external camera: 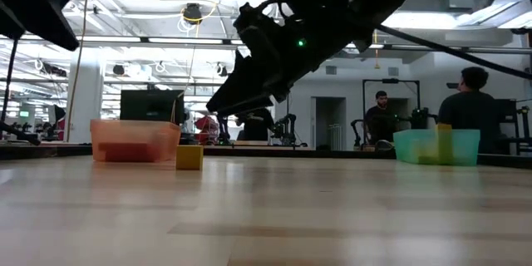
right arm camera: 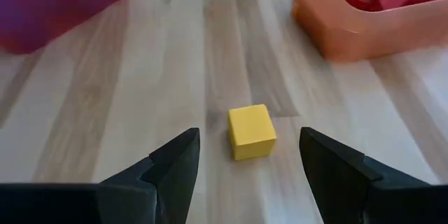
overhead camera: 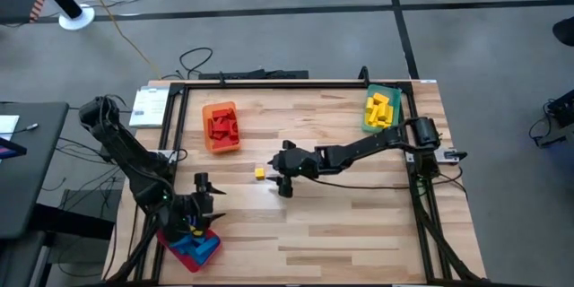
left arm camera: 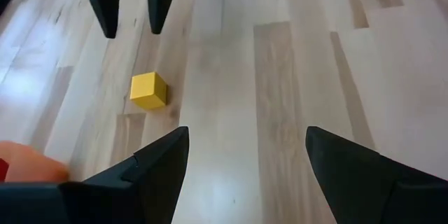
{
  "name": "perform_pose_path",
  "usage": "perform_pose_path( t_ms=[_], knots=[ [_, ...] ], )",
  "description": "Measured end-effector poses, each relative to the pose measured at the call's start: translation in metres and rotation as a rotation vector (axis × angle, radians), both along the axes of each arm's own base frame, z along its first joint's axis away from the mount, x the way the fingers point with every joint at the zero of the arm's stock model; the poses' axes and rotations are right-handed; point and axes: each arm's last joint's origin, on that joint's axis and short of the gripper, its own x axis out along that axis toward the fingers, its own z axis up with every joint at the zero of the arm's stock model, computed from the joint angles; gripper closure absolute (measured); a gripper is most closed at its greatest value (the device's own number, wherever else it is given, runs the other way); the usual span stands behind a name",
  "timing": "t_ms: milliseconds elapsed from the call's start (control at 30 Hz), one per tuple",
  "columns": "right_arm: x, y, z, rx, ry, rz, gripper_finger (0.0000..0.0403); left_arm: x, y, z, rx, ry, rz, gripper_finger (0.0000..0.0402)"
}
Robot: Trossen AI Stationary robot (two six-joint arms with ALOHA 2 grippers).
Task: Sort blocks
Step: Put the yellow wooden block into the green bin
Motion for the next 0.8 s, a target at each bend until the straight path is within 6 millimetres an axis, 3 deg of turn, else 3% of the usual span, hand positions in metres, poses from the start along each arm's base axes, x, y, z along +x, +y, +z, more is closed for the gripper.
perform_pose_path(
  t_ms=[533, 700, 800],
  knots=[
    [0.008, -0.018, -0.013, 0.003, -0.016, 0.018, 0.0143, 0.014, 0.016, -0.015, 0.019, -0.020, 0.061, 0.0118],
    [0.006, -0.019, -0.016, 0.011, 0.020, 0.010, 0.0143, 0.030, 0.030, -0.017, 0.043, -0.018, 0.142, 0.0118],
    [0.004, -0.009, -0.015, 0.019, 0.037, 0.027, 0.0143, 0.045, 0.043, -0.021, 0.078, -0.002, 0.183, 0.0118]
  ],
)
